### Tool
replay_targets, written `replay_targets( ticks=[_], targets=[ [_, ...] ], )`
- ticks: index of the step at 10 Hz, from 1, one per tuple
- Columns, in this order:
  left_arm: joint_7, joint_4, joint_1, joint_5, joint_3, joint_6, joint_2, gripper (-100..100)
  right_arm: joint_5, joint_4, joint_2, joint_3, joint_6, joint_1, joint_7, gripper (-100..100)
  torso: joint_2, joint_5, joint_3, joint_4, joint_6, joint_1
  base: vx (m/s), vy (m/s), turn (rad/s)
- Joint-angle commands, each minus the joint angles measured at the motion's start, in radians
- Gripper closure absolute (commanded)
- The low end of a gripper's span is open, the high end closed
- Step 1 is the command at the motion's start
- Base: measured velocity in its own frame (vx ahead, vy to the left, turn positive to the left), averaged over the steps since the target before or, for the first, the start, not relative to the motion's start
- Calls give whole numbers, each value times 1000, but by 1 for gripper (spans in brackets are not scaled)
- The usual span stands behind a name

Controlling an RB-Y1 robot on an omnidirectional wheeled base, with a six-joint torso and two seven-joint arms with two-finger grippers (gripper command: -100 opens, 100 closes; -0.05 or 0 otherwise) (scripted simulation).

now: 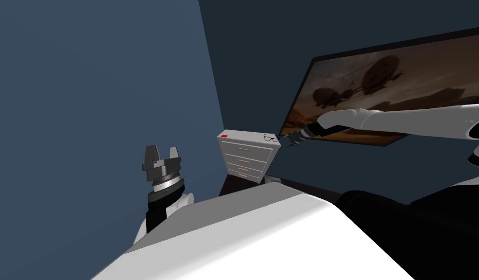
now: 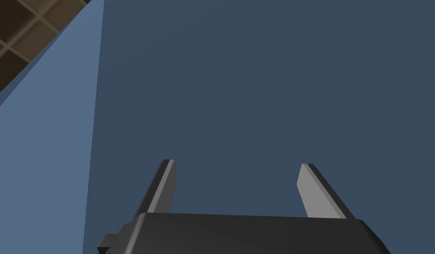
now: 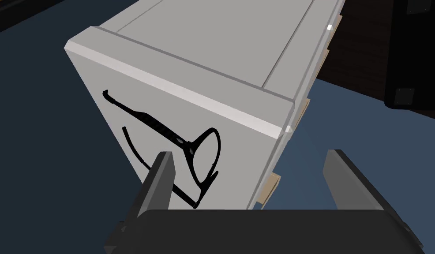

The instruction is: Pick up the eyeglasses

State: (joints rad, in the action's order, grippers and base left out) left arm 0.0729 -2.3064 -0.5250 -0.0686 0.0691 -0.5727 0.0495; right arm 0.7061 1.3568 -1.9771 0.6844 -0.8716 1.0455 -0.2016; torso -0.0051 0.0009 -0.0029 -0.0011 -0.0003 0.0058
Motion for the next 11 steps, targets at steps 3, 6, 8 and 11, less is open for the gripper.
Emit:
replay_targets(
  ticks=[3,6,8,11],
  targets=[
    [0,0,0,0,0,0,0,0,32,-63,-111,-8,-17,5,8,-100,1,0,0,0,0,0,53,86,-44],
    [0,0,0,0,0,0,0,0,65,-110,-190,-15,-29,6,17,-100,0,0,0,0,0,1,65,97,-47],
    [0,0,0,0,0,0,0,0,79,-130,-223,-19,-35,6,22,-100,1,0,0,0,0,-2,39,52,-31],
    [0,0,0,0,0,0,0,0,66,-111,-200,-26,-3,28,-1,-100,4,-2,2,1,0,-6,20,15,1]
  ],
)
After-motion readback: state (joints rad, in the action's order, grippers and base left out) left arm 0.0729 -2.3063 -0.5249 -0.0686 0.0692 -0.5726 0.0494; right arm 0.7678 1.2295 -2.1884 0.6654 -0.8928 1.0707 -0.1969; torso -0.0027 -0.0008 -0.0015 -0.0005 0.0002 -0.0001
